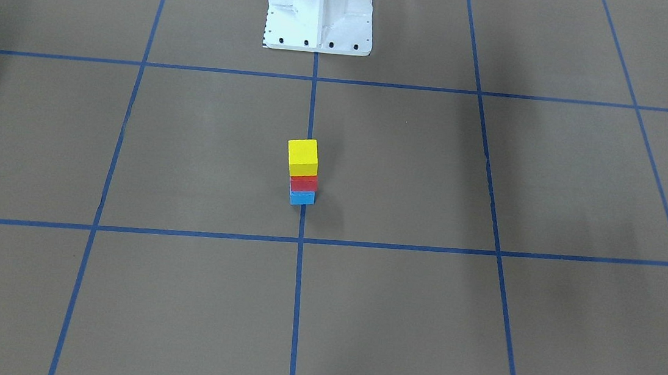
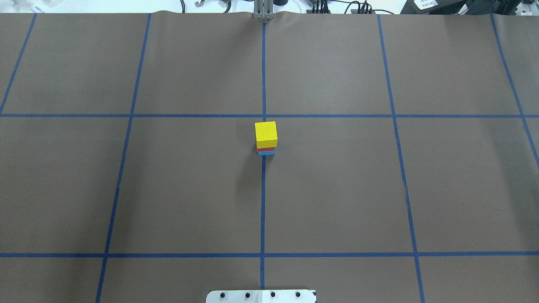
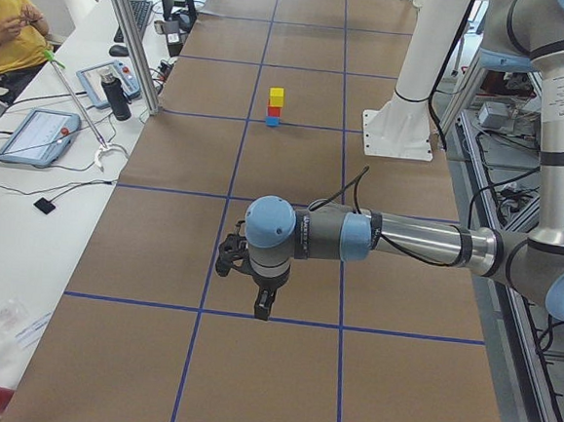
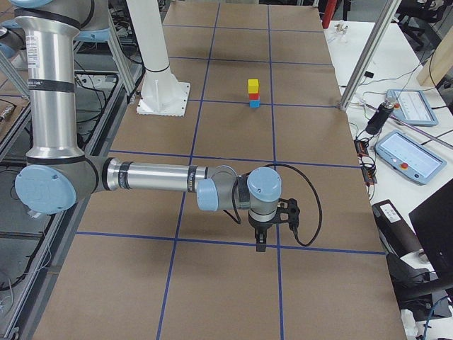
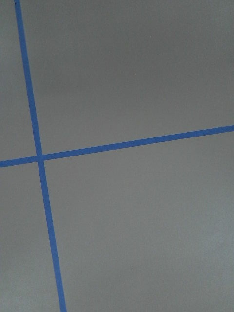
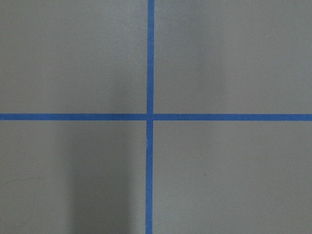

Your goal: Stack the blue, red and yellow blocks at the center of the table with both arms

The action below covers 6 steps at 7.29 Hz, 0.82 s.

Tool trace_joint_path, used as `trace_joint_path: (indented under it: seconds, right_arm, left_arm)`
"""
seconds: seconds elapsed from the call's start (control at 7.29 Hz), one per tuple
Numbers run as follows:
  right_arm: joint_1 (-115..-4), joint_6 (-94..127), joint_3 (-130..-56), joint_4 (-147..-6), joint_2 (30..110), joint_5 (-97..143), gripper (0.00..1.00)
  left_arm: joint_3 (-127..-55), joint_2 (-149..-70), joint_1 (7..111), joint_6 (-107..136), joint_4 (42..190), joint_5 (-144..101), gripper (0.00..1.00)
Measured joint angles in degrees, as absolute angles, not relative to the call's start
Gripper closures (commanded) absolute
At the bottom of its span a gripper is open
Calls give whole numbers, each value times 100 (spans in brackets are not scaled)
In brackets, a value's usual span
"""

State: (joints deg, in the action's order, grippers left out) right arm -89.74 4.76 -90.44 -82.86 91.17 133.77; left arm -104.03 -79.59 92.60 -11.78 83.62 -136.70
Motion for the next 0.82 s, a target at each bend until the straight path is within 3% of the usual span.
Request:
trace_joint_path:
  seconds: [0.82]
  right_arm:
    - [-8970, 476, -9036, -8288, 9114, 13377, 0]
  left_arm:
    - [-10533, -7988, 9272, -1163, 8472, -13641, 0]
